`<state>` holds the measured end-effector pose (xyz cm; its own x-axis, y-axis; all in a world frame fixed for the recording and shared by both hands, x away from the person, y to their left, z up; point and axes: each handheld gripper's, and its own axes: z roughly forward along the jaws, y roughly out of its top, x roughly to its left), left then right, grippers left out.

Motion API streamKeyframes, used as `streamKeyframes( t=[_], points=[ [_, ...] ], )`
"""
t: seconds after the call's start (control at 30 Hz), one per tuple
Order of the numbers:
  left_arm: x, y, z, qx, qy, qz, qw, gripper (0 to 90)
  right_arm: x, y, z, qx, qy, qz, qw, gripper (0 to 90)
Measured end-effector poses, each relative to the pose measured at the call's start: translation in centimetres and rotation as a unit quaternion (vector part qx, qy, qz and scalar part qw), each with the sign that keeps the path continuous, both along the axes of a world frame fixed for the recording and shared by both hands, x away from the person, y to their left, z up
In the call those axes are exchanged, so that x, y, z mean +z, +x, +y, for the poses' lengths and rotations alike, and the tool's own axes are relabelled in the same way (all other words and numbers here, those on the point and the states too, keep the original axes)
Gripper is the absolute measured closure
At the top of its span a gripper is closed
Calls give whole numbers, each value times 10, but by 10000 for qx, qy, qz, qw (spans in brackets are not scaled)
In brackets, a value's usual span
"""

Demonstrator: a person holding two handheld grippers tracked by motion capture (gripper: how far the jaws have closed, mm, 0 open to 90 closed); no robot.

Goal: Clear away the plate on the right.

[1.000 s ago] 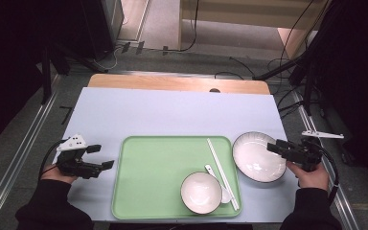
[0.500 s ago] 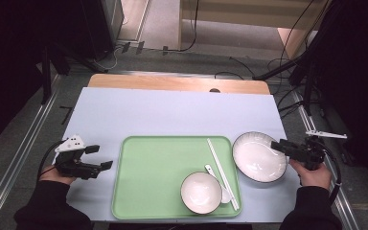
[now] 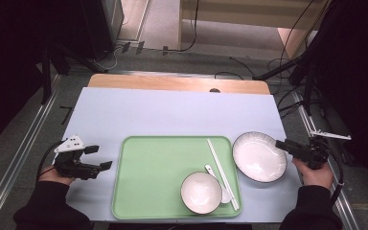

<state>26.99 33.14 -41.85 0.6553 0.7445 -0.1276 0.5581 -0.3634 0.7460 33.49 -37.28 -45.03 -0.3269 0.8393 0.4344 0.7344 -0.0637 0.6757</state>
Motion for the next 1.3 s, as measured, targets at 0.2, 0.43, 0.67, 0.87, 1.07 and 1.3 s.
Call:
streamKeyframes(
  t=[0.2,0.43,0.67,0.87,1.07,1.3],
  points=[
    [0,0,-1,0,3,-5,10000,168,-11,6,1,-107,-62,60,9999,461],
    [0,0,-1,2,4,-8,10000,168,-27,12,6,-169,127,181,9996,546],
    [0,0,-2,-21,8,-41,10000,168,-35,16,10,-181,-17,190,9997,654],
    [0,1,-3,-48,18,-36,10000,168,-46,18,11,-88,52,295,9995,709],
    [0,2,-4,-86,15,-48,9999,168,-47,21,5,-208,418,507,9976,765],
    [0,2,-4,-126,-75,-96,9998,169,-39,20,-6,-151,649,614,9959,820]
  ],
)
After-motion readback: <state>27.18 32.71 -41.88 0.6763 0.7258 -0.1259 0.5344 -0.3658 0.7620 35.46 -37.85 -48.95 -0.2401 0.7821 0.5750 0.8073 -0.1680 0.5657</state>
